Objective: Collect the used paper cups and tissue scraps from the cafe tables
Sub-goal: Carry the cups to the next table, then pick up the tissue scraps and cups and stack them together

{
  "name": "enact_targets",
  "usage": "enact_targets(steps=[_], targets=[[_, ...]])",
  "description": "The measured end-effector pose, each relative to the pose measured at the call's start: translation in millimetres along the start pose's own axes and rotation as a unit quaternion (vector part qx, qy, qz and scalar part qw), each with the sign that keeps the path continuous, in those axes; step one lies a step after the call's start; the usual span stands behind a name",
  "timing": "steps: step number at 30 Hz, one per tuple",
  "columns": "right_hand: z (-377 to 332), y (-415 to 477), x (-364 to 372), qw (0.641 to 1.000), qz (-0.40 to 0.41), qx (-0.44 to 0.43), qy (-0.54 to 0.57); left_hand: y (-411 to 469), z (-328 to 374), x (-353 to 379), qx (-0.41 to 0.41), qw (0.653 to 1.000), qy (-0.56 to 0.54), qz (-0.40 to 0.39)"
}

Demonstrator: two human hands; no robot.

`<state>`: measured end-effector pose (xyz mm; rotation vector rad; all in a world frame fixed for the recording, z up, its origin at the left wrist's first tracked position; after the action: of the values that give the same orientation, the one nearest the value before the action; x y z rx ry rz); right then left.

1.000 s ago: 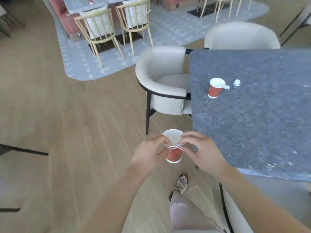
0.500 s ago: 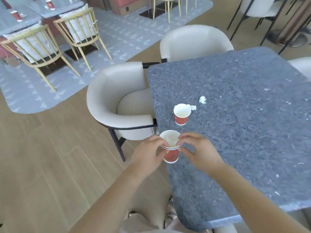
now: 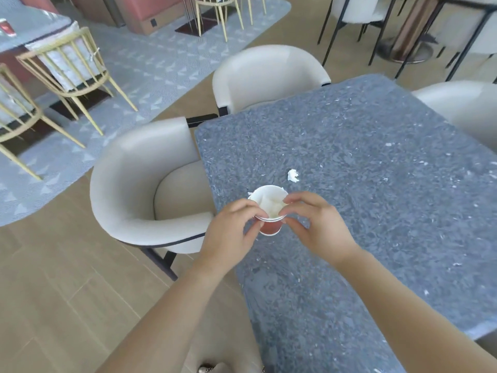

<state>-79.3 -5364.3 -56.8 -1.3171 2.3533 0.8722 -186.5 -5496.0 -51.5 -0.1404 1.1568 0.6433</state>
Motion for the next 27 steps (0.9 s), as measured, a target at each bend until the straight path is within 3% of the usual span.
enact_targets(steps=[9,18,27], targets=[[26.2,38.8,17.9,0.998,-0.004,-0.049,-0.031,33.4,-23.8,10.3,-0.016,0.999,0.040,-0.003],[77.7,27.9,50.7,0.996,-0.082,0.034,-0.019,31.4,-55.4,74.0,-0.042,0.984,0.080,-0.153],[123.4,48.9,42.4,0.993,-0.058,0.105,-0.011,41.5,-73.2,86.8,-0.084,0.988,0.035,-0.127]])
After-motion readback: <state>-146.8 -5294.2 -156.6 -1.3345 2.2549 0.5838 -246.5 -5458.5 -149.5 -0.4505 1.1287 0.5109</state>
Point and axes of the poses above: each hand's wrist, its own y-axis towards the middle knuckle, its own x-axis out of the palm, z = x × y, the point moved 5 cm from there along y, towards the middle knuckle, and after that the axes turned 12 degrees about y, right-handed, at the moved point
